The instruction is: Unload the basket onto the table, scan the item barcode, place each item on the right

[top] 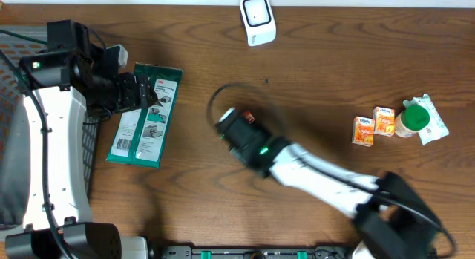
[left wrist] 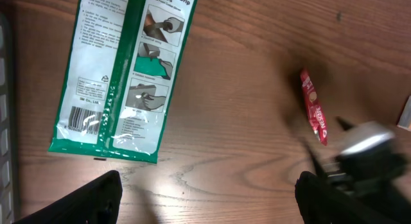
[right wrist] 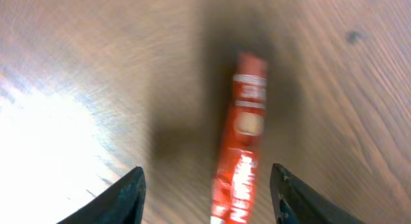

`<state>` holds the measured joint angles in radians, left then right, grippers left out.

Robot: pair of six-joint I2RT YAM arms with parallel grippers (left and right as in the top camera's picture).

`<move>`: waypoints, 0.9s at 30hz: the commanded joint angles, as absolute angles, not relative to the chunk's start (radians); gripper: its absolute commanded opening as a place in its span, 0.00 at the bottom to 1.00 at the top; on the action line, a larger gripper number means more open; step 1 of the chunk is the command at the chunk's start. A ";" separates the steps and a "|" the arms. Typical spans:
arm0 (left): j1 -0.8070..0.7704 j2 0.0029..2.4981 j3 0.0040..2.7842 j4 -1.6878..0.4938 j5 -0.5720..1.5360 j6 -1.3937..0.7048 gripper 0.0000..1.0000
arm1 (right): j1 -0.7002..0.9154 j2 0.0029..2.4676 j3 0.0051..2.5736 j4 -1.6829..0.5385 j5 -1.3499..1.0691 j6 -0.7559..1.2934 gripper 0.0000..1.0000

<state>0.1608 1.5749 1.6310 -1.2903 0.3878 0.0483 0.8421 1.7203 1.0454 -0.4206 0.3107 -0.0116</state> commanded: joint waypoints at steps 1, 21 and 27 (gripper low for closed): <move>0.161 1.562 1.631 -1.294 0.393 0.043 0.87 | 0.714 1.661 1.041 -0.468 0.041 0.107 0.49; 0.161 1.562 1.631 -1.294 0.393 0.043 0.87 | 0.629 1.861 1.033 -0.506 0.003 0.114 0.06; 0.161 1.562 1.631 -1.294 0.393 0.043 0.87 | 0.604 1.709 1.047 -0.517 -0.017 0.108 0.01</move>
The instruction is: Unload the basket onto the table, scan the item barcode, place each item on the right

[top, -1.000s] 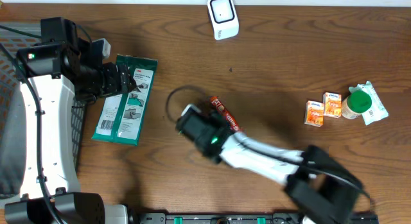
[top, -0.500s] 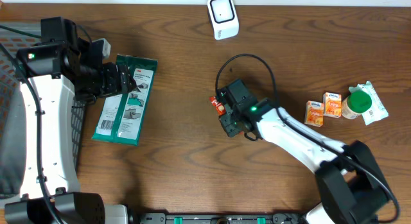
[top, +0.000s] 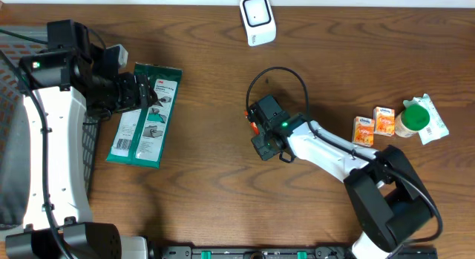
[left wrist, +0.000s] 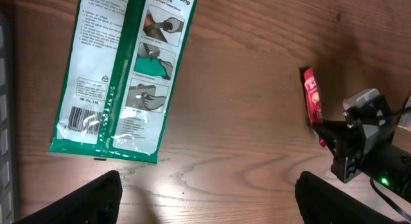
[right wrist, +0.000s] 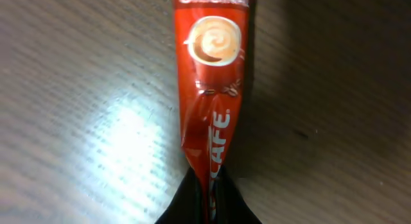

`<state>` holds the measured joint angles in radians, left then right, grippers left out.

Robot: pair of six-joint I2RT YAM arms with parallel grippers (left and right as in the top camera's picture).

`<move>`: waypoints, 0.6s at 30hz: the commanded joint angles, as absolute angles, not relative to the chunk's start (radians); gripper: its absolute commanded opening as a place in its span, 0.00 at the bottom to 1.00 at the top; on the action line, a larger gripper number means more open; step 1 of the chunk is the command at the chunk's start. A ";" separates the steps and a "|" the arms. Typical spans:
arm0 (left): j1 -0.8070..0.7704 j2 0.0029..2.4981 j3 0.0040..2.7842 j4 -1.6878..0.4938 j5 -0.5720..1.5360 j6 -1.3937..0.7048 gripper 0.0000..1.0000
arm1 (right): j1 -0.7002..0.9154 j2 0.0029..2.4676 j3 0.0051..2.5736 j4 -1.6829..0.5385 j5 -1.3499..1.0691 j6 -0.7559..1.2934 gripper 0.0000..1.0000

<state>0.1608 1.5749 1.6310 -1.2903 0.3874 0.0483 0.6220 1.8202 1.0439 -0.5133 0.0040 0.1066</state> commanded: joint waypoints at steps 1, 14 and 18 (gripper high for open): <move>0.161 1.562 1.631 -1.294 0.393 0.043 0.87 | 0.600 1.674 1.047 -0.516 -0.017 0.108 0.01; 0.161 1.562 1.631 -1.294 0.393 0.043 0.87 | 0.272 1.283 1.158 -0.783 -0.723 0.175 0.01; 0.161 1.562 1.631 -1.294 0.393 0.043 0.87 | 0.159 1.295 1.241 -0.907 -0.912 0.109 0.01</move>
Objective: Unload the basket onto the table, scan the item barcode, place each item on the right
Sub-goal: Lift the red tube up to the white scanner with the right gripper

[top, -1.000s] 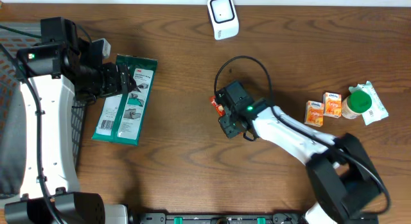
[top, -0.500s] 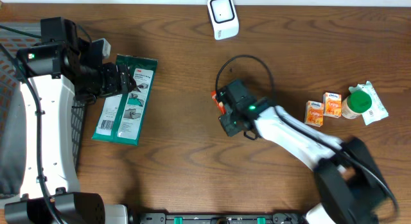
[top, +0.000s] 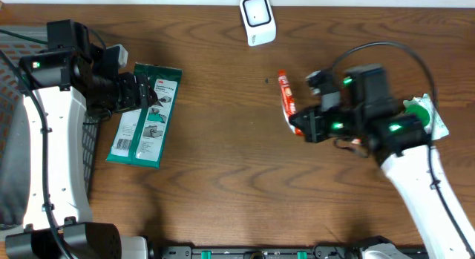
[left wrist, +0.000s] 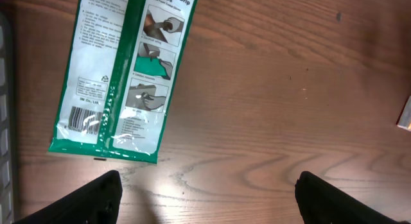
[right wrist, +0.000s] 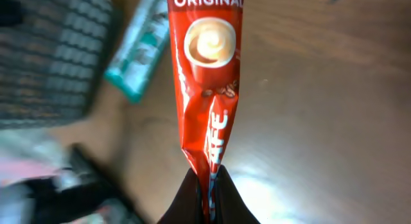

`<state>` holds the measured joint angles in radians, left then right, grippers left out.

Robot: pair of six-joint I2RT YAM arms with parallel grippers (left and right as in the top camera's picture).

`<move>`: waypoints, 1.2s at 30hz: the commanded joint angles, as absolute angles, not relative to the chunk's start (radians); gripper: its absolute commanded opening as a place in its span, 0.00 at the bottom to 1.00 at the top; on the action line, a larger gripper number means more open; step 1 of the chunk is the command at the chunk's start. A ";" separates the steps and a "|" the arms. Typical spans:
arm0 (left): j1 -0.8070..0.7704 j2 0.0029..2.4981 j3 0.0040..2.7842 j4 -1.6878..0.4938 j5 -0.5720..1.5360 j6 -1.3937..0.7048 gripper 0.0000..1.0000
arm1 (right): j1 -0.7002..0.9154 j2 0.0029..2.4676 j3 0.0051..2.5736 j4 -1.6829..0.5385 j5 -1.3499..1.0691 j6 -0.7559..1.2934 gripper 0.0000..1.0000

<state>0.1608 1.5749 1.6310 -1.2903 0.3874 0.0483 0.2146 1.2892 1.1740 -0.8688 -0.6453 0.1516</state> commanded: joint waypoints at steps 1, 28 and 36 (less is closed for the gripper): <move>0.161 1.562 1.631 -1.294 0.393 0.043 0.87 | 0.141 1.297 1.257 -0.926 -0.925 0.097 0.01; 0.161 1.562 1.631 -1.294 0.393 0.043 0.87 | 0.256 1.745 1.968 -1.016 -0.484 0.334 0.01; 0.161 1.562 1.631 -1.294 0.393 0.043 0.87 | 0.277 2.152 2.434 -1.139 -0.326 0.295 0.01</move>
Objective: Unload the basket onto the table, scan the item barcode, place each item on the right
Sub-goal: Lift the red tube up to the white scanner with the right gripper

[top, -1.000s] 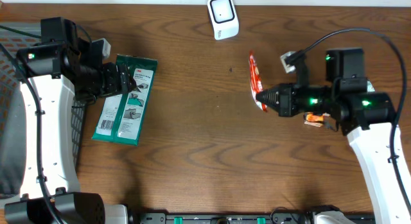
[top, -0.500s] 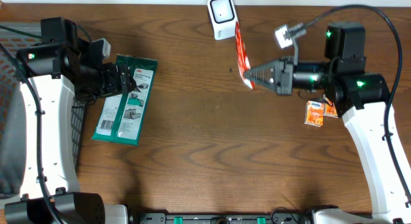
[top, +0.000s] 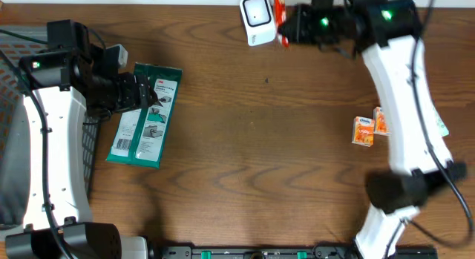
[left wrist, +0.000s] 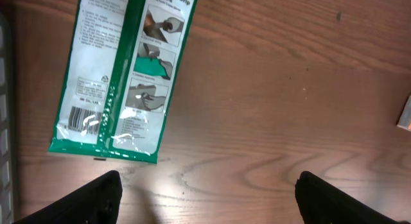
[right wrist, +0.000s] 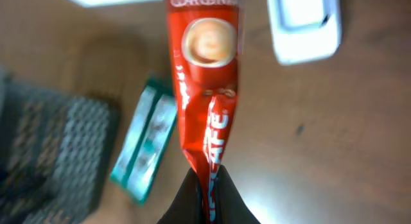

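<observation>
A red coffee sachet (top: 280, 8) hangs at the table's far edge, just right of the white scanner (top: 257, 20). My right gripper (top: 291, 26) is shut on the sachet's lower end. In the right wrist view the sachet (right wrist: 209, 89) stands up from the gripper (right wrist: 209, 185), printed face toward the camera, and the scanner (right wrist: 304, 22) lies behind it to the upper right. No barcode shows on the sachet. At the left, my left gripper (top: 141, 96) stays over a green glove pack (top: 145, 114). Its fingers (left wrist: 96, 198) are wide apart and hold nothing.
The green glove pack (left wrist: 122, 70) lies flat with its barcode at the lower left corner. Two small orange boxes (top: 364, 130) sit at the right of the table. A dark mesh basket (right wrist: 38, 153) lies at the table's left side.
My right gripper, still shut on the sachet, has gone from above the table's middle right to the far edge beside the scanner. The left arm has not moved.
First my right gripper was open over the sachet lying mid-table. Then it was shut on the sachet's end at the table. After that it held the sachet up over the middle right, and now holds it beside the scanner.
</observation>
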`<state>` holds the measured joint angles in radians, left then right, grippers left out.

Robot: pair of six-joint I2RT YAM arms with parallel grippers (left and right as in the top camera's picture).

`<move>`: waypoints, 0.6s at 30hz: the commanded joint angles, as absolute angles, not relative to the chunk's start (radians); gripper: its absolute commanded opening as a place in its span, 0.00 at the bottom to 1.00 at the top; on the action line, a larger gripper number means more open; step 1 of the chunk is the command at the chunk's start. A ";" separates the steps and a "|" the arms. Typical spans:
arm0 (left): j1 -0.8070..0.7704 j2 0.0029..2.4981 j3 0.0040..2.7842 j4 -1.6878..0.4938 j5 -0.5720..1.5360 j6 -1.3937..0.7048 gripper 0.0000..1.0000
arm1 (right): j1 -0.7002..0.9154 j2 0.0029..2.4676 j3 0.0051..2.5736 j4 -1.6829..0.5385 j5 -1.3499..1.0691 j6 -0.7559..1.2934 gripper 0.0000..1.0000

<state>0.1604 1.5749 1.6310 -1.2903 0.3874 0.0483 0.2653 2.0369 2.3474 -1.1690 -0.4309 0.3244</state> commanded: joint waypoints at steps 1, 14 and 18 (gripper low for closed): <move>0.161 1.562 1.631 -1.294 0.392 0.043 0.87 | 0.279 2.183 2.439 -1.098 -0.321 0.273 0.01; 0.161 1.562 1.631 -1.294 0.392 0.043 0.87 | 0.352 2.505 2.439 -0.813 -0.047 0.161 0.01; 0.161 1.562 1.631 -1.294 0.392 0.043 0.87 | 0.365 2.538 2.439 -0.796 0.023 0.159 0.01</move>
<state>0.1608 1.5745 1.6310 -1.2900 0.3874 0.0483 0.3500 2.5271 2.4203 -0.8089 -0.0753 0.1867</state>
